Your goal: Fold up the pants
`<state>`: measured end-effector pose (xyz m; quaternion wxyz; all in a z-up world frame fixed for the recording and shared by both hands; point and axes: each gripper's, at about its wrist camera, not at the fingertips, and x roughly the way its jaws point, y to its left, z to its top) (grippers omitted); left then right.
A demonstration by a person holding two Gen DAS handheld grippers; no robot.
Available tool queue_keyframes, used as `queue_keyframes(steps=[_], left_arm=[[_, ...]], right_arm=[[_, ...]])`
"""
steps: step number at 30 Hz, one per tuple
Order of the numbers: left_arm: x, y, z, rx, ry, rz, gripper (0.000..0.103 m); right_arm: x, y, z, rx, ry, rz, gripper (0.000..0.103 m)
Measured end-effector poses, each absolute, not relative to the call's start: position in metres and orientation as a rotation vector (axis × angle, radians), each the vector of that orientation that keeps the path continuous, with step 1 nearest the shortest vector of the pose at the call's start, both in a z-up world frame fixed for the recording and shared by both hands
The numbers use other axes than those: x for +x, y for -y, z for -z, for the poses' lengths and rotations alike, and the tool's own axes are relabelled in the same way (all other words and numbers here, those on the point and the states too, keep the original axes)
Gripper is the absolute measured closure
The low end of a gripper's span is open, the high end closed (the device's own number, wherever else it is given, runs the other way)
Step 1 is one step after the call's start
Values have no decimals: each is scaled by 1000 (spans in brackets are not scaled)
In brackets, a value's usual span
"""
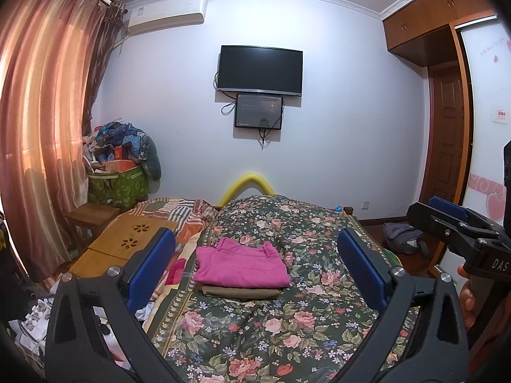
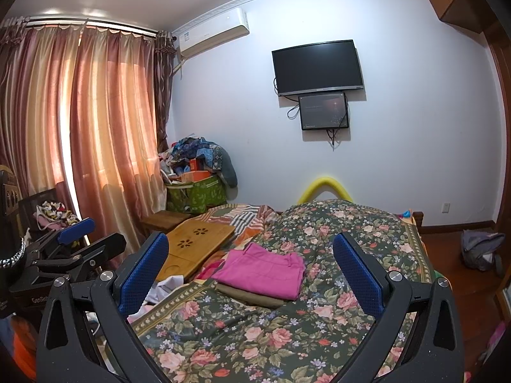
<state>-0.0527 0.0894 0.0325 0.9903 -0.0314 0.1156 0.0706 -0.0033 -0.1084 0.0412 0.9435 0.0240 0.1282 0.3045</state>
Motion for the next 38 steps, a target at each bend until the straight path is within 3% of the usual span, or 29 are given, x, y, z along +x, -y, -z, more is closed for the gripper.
queue_keyframes(steps=[38], left_arm=[[-49, -98, -26, -81, -251, -107, 0]], right_arm=[[-3, 110, -41, 44, -271, -619, 0]])
